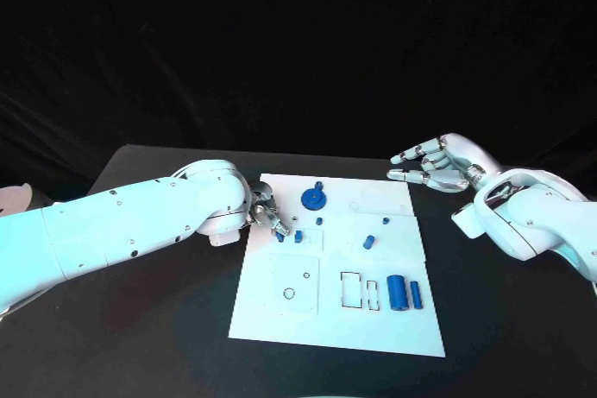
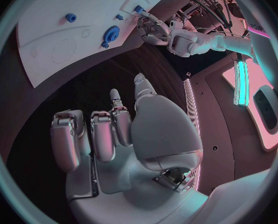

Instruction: Assemble the parts on the task board

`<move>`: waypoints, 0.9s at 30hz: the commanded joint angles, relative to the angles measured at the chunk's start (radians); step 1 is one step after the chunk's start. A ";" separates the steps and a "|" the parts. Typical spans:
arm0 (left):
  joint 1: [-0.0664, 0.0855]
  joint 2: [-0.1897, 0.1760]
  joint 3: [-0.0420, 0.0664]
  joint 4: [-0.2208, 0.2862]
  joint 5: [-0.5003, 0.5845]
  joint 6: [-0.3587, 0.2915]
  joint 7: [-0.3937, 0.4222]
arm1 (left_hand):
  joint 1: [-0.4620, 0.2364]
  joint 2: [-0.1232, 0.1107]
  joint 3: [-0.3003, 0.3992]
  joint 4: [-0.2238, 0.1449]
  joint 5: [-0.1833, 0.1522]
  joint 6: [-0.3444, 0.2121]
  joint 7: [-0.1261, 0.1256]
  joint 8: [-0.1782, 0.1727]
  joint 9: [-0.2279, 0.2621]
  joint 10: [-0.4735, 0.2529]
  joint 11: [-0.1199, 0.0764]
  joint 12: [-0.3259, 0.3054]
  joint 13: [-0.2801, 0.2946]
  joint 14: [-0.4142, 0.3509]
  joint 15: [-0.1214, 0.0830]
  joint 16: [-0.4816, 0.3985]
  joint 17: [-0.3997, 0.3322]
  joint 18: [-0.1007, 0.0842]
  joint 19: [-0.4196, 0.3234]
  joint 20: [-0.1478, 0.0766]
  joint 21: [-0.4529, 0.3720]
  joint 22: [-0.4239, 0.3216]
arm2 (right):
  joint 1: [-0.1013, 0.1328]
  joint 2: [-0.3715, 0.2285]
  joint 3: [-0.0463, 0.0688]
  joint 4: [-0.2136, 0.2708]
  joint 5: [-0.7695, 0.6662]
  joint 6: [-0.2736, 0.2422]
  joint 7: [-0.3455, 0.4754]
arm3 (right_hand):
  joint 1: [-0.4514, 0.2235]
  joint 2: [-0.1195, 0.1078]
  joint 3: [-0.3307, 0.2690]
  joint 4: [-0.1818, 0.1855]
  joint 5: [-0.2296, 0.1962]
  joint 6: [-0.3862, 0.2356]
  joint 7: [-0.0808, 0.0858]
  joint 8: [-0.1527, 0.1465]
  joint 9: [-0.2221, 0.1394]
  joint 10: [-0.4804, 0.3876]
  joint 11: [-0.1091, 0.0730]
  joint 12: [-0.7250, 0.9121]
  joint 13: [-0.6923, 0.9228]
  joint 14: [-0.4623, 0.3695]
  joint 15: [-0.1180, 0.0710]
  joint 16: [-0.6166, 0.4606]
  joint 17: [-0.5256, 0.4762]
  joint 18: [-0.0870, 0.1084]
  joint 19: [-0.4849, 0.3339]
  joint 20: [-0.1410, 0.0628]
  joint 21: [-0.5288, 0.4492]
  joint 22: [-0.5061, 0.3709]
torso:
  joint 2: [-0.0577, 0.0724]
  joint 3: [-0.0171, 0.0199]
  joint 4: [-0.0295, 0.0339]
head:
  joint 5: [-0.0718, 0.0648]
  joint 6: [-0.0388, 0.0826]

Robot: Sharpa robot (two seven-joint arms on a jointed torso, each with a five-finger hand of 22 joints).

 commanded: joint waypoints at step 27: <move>-0.007 0.010 -0.005 -0.007 -0.021 0.056 -0.008 | -0.028 0.007 -0.115 0.041 -0.010 0.011 -0.001 -0.001 0.012 0.011 0.001 0.015 0.015 0.104 -0.009 0.003 0.263 -0.018 0.090 -0.006 0.012 0.226 | 0.000 -0.003 0.000 0.005 -0.002 0.003 0.009 | 0.002 0.008 -0.004 0.000 0.004 0.004 -0.002 0.002 0.002 0.013 0.001 -0.005 0.152 0.079 -0.001 -0.004 0.158 0.012 0.064 -0.002 -0.006 0.190 | -0.001 -0.0005 0.0002 | 0.000 -0.007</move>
